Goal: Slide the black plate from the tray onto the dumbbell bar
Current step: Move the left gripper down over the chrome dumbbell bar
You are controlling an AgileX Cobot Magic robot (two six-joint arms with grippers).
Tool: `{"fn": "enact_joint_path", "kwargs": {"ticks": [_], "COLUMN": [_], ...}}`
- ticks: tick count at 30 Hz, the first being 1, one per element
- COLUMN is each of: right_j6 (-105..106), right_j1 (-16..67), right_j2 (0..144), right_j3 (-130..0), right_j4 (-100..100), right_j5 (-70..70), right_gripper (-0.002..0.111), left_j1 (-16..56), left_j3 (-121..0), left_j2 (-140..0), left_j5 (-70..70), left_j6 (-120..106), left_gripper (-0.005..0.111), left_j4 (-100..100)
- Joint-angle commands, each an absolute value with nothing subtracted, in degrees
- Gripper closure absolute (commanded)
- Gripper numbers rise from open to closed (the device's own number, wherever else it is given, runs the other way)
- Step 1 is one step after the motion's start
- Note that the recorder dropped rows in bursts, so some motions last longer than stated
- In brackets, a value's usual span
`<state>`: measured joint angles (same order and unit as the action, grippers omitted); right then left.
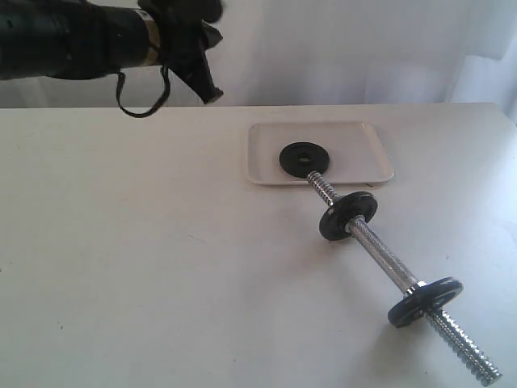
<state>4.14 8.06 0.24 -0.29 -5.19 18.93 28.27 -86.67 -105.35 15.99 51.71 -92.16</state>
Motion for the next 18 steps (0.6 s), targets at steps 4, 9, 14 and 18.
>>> {"fn": "enact_joint_path", "kwargs": {"ticks": [4,9,14,18], "right_j6": [4.21,4.21,4.21,4.21], "right_j1": [7.95,7.95,7.95,7.95], "right_j2": [0.0,0.0,0.0,0.0], "right_j3": [0.0,0.0,0.0,0.0], "right_j4": [-4.89,-4.89,-4.89,-4.89], "right_j5": [18.38,18.38,18.38,18.38], "right_gripper": [0.108,0.108,0.108,0.108], "left_j1": [36.59,41.58,42.97,43.23], "left_j3": [-87.36,-87.4,-90.34,-101.02], "left_j2": [-107.74,-110.38,-110.77,-112.93], "left_j5": [-1.78,-16.6,-20.27,-35.56], "left_j6": [42.06,39.42,-5.22,-52.61], "left_gripper": [0.107,0.107,0.107,0.107], "left_j4": [-95.7,-89.5,-41.98,9.92]}}
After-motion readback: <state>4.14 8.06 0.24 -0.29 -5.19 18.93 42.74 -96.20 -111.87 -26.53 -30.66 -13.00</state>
